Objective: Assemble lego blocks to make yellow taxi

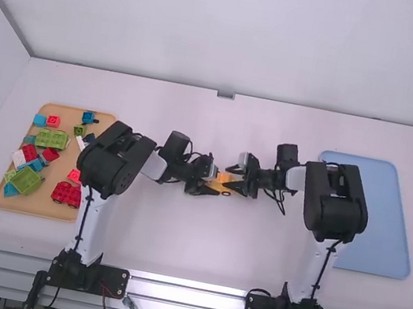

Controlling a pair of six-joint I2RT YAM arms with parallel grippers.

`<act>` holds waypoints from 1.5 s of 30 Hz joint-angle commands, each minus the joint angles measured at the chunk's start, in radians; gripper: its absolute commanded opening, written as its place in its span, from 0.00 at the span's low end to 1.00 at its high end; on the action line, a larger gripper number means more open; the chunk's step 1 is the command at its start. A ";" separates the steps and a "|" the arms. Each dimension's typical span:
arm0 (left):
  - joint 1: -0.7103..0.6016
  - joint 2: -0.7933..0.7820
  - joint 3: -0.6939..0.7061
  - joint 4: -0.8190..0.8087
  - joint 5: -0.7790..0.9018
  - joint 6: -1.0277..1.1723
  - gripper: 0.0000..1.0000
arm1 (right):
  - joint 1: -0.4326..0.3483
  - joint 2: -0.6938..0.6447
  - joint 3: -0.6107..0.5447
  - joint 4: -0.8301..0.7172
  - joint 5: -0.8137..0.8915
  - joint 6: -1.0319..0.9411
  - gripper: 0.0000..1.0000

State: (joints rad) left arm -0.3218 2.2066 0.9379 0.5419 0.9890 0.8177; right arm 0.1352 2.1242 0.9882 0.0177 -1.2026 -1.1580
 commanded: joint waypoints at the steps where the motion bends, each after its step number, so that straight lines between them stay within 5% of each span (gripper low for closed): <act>1: 0.002 0.020 -0.002 -0.010 -0.013 -0.010 0.29 | 0.005 0.013 0.027 0.003 -0.008 -0.003 0.54; 10: 0.002 0.020 -0.002 -0.013 -0.015 -0.010 0.33 | -0.028 -0.066 0.025 -0.023 -0.134 -0.029 0.64; 14: 0.002 0.020 -0.002 -0.014 -0.043 -0.011 0.46 | -0.060 -0.121 0.025 -0.140 -0.095 -0.129 0.73; 18: 0.002 0.019 -0.002 -0.013 -0.071 -0.029 0.72 | -0.092 -0.134 0.025 -0.260 -0.026 -0.198 0.83; 20: 0.002 0.019 -0.002 -0.018 -0.071 -0.029 0.95 | -0.095 -0.127 0.015 -0.267 0.001 -0.200 0.86; 21: 0.002 0.018 -0.002 -0.021 -0.071 -0.029 0.99 | -0.095 -0.119 0.002 -0.243 0.012 -0.200 0.99; 29: 0.029 -0.092 -0.002 -0.208 -0.129 -0.013 0.99 | -0.032 -0.027 -0.059 0.089 0.093 0.092 0.99; 37: 0.071 -0.329 -0.002 -0.513 -0.167 0.106 0.99 | 0.048 -0.005 -0.058 0.125 0.126 0.100 0.99; 45: 0.121 -0.573 -0.002 -0.598 -0.345 -0.140 0.99 | 0.127 -0.005 -0.058 0.145 0.282 0.159 0.99</act>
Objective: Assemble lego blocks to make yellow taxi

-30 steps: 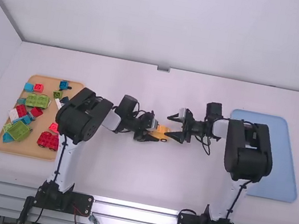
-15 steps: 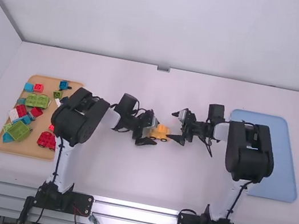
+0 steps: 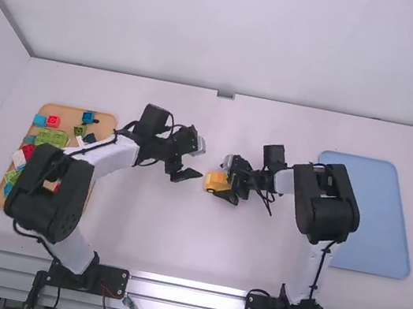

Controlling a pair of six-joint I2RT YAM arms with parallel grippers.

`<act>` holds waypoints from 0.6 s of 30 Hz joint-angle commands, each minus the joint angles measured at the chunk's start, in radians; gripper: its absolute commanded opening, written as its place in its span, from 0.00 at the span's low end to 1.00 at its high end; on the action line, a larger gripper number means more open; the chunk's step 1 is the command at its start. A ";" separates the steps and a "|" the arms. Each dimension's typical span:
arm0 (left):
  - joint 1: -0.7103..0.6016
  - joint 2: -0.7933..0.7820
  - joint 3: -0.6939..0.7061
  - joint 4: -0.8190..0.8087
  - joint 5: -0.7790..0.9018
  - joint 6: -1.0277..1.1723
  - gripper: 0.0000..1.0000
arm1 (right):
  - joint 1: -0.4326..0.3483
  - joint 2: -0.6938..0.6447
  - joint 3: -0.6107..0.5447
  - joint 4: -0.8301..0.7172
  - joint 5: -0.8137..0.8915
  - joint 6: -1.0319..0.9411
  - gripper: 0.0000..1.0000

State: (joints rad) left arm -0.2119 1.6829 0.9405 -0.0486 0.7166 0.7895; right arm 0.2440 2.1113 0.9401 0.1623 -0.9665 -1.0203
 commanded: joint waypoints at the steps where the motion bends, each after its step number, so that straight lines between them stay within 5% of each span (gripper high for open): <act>1: 0.013 -0.076 -0.005 -0.007 -0.104 -0.160 0.99 | 0.024 0.008 -0.010 0.003 0.056 0.023 0.96; 7: 0.017 -0.196 -0.005 -0.007 -0.313 -0.422 0.99 | 0.045 0.008 -0.010 0.003 0.077 0.022 0.66; 9: 0.009 -0.240 -0.005 -0.008 -0.413 -0.525 0.99 | 0.036 0.008 -0.009 0.011 0.058 0.028 0.46; 18: 0.010 -0.266 -0.005 0.002 -0.631 -0.618 0.99 | -0.073 -0.183 -0.010 -0.122 0.087 0.081 0.41</act>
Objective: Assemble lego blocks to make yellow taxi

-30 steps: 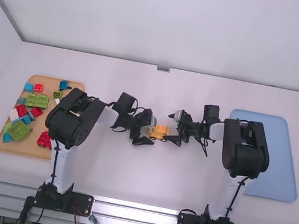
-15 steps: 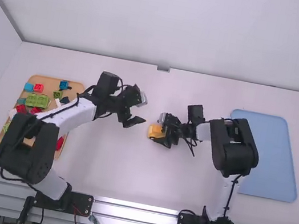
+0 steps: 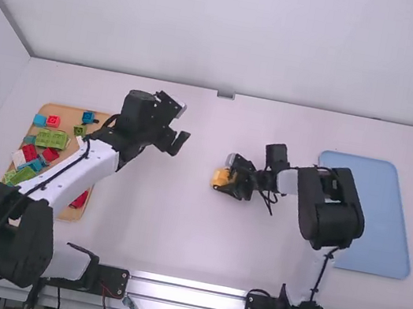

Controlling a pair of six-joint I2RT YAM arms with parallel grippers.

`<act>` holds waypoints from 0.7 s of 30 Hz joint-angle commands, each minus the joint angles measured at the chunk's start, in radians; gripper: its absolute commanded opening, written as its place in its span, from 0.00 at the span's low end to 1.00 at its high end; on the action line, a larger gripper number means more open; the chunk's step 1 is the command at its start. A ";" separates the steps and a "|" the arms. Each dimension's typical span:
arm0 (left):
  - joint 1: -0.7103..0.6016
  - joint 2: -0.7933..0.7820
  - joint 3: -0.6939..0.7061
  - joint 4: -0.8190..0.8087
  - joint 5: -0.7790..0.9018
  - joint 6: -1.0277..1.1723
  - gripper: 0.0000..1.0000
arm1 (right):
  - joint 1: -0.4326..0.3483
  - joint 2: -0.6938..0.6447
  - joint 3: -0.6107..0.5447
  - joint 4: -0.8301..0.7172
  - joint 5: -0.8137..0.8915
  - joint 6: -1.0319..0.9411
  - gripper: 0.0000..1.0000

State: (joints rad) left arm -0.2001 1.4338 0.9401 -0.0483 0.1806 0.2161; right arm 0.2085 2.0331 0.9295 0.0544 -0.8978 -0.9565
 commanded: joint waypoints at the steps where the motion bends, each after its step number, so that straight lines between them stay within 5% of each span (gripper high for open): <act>1: -0.002 -0.017 -0.005 0.003 -0.098 -0.043 0.99 | -0.063 -0.140 0.000 -0.045 0.061 0.018 0.41; 7: -0.002 -0.016 -0.005 0.021 -0.153 -0.044 0.99 | -0.240 -0.344 0.000 -0.225 0.315 0.018 0.39; 10: -0.002 -0.016 -0.005 0.043 -0.174 -0.044 0.99 | -0.393 -0.415 0.000 -0.269 0.366 0.019 0.38; 16: -0.002 -0.016 -0.010 0.085 -0.174 -0.044 0.99 | -0.649 -0.377 -0.002 -0.177 0.401 0.237 0.41; 21: -0.002 -0.016 -0.012 0.110 -0.170 -0.047 0.99 | -0.756 -0.258 0.000 -0.091 0.401 0.333 0.41</act>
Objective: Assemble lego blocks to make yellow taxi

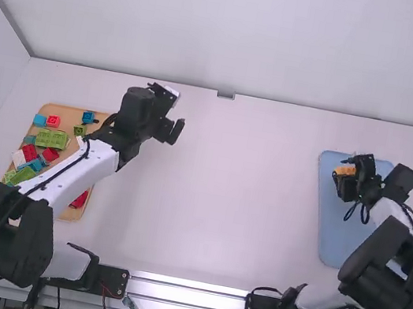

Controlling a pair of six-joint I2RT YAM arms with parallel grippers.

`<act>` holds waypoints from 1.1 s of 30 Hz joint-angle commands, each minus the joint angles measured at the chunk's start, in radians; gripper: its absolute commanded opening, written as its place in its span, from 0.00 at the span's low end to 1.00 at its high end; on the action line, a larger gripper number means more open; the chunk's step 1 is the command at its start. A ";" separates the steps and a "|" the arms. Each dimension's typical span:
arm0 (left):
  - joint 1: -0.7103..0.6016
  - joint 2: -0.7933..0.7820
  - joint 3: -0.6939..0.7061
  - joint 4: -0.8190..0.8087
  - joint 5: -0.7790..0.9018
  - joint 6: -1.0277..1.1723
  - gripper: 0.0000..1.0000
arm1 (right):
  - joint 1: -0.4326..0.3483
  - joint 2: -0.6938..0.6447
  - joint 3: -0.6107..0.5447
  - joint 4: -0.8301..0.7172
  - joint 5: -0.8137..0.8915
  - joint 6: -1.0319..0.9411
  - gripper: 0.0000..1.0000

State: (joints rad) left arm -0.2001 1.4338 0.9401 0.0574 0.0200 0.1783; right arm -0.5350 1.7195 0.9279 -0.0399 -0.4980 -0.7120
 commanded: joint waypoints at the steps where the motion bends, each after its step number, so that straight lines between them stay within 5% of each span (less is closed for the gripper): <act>1: -0.002 -0.016 -0.012 0.007 -0.011 -0.034 0.99 | -0.025 0.088 0.003 0.020 0.002 0.103 0.41; 7: -0.003 -0.016 -0.012 0.004 -0.011 -0.085 0.99 | -0.063 0.183 0.003 0.064 0.002 0.111 0.43; 12: 0.002 -0.016 -0.012 0.004 -0.014 -0.085 0.99 | -0.060 0.141 0.010 0.053 0.023 0.170 0.97; 13: 0.003 -0.016 -0.012 0.003 -0.013 -0.085 0.99 | -0.060 0.121 0.010 0.046 0.042 0.190 0.99; 22: -0.007 -0.032 0.031 -0.053 -0.011 -0.085 0.99 | 0.038 -0.189 0.009 -0.127 0.146 0.217 0.99; 33: -0.007 -0.208 0.176 -0.244 -0.011 -0.085 0.99 | 0.280 -0.647 0.009 -0.156 0.158 0.459 0.99</act>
State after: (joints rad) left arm -0.2115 1.2873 1.0855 -0.1768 0.0135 0.0967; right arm -0.3000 1.1473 0.9272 -0.1925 -0.3340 -0.3347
